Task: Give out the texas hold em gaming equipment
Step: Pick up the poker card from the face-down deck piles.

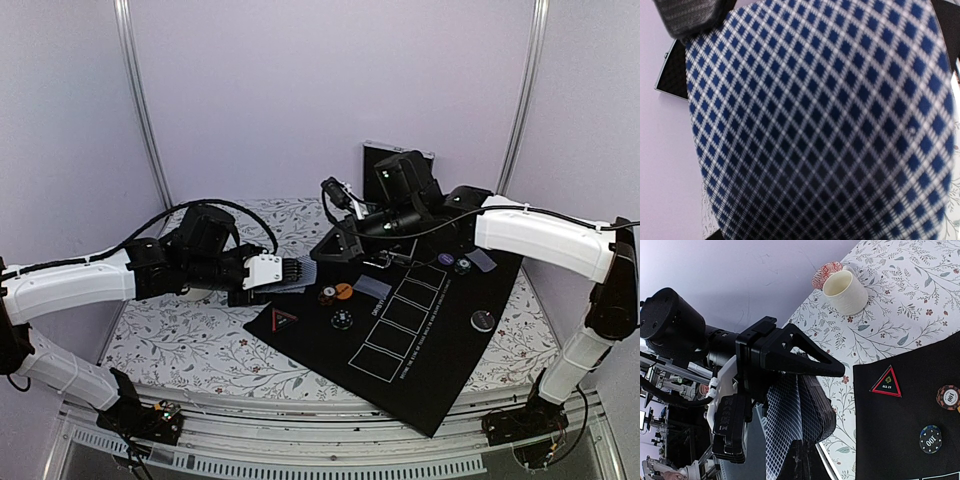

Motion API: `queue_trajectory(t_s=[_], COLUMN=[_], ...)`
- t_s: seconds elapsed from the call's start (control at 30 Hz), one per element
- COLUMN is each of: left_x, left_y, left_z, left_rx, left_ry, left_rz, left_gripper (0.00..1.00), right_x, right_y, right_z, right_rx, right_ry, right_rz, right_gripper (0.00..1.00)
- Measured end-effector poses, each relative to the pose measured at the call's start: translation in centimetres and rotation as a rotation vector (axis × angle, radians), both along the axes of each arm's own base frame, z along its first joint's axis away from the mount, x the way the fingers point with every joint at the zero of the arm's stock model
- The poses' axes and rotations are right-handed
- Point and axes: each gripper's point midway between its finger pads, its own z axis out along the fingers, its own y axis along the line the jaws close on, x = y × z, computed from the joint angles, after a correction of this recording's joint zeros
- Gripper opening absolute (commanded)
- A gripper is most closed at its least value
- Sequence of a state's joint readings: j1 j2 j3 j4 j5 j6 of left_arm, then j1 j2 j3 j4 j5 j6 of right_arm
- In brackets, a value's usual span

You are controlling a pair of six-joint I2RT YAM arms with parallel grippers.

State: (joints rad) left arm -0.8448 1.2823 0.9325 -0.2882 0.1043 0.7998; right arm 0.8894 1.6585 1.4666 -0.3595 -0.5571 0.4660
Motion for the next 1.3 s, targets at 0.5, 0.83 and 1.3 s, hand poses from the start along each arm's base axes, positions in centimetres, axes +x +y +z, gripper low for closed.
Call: queue_trajectory(t_s=[0.5, 0.83, 1.3], left_x=[0.0, -0.1, -0.2], left_y=[0.0, 0.0, 0.0], left_z=[0.3, 0.3, 0.2], left_rx=[-0.005, -0.005, -0.005], left_ry=[-0.005, -0.005, -0.004], left_rz=[0.0, -0.003, -0.004], left_gripper=[0.52, 0.52, 0.52], right_x=[0.0, 0.5, 1.4], right_y=[-1.1, -1.5, -4.1], right_z=[0.8, 0.4, 2.7], right_rx=[0.038, 0.047, 0.083], right_ry=[-0.007, 0.002, -0.039], right_rz=[-0.002, -0.012, -0.072], right_gripper=[0.02, 0.02, 0.02])
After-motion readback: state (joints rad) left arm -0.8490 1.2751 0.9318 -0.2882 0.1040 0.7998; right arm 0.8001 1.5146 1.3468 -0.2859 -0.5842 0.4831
